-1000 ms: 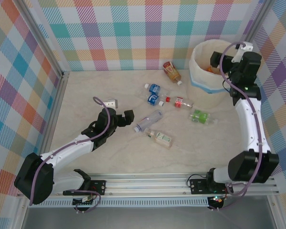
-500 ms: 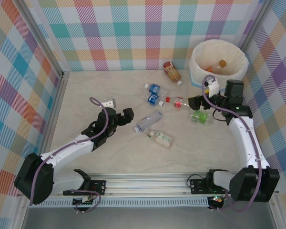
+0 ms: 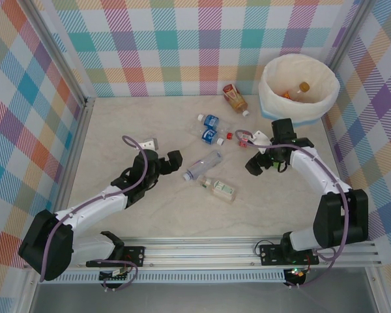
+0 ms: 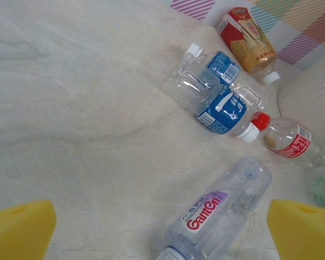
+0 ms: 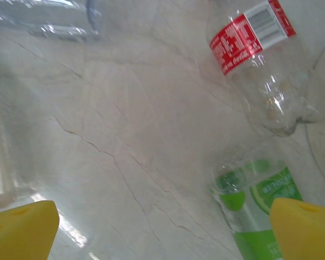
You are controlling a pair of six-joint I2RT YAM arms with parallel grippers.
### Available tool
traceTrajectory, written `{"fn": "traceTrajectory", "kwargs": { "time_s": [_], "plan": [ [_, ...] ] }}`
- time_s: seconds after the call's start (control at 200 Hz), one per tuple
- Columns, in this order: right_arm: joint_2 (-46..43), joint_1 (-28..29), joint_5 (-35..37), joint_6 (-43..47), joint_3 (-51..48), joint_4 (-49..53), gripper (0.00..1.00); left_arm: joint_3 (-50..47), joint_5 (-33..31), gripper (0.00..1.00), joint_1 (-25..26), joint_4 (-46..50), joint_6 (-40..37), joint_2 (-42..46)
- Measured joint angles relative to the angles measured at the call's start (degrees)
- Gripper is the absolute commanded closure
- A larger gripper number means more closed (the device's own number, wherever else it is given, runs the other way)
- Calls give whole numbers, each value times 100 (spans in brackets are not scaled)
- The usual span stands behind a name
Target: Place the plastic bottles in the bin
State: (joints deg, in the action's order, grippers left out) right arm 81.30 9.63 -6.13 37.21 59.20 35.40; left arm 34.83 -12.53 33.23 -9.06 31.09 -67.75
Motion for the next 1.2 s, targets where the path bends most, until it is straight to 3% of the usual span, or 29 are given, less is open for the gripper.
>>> {"fn": "traceTrajectory", "kwargs": {
  "time_s": [0.235, 0.535, 1.015, 1.2],
  "plan": [
    [758, -2, 1088, 962, -2, -269, 0, -96, -4, 0, -33, -4, 92, 52],
    [1587, -7, 1803, 1705, 363, -573, 0, -199, -17, 0, -66, -7, 131, 98],
    [2256, -28, 1847, 1759, 715, -186, 4, -372, -66, 0, -129, -7, 236, 332],
    [2238, -28, 1574, 1497, 656, 22, 19, -402, -63, 0, -162, -9, 258, 332]
  ]
}}
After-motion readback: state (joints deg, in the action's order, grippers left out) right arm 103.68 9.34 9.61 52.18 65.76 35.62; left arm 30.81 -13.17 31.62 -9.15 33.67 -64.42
